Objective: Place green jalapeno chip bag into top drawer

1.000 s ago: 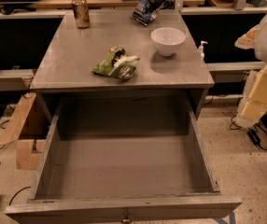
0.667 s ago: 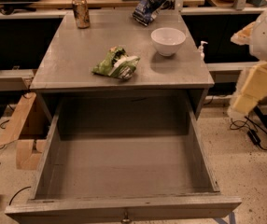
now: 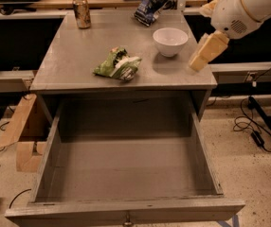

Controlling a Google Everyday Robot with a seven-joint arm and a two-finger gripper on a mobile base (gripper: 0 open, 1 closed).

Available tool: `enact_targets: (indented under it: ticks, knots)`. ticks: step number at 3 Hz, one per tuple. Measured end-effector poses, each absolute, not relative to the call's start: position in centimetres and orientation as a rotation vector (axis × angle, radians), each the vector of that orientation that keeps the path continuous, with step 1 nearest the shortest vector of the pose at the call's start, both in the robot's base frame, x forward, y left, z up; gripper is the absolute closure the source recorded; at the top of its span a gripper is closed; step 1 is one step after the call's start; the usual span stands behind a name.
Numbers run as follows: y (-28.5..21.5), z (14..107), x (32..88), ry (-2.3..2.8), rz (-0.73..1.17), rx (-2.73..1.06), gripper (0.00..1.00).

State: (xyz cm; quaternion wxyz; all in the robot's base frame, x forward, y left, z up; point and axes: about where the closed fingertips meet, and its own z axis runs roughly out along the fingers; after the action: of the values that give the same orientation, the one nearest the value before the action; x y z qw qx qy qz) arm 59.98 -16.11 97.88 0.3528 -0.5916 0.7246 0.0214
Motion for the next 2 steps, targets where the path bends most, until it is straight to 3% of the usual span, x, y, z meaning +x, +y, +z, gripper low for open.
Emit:
enact_targets:
  ticks: [1,2]
  knots:
    - [-12.44,97.2,64.05,1.768,0.17,-1.419,0.0]
    - [-12.44,97.2,64.05,1.768,0.17,-1.419,0.0]
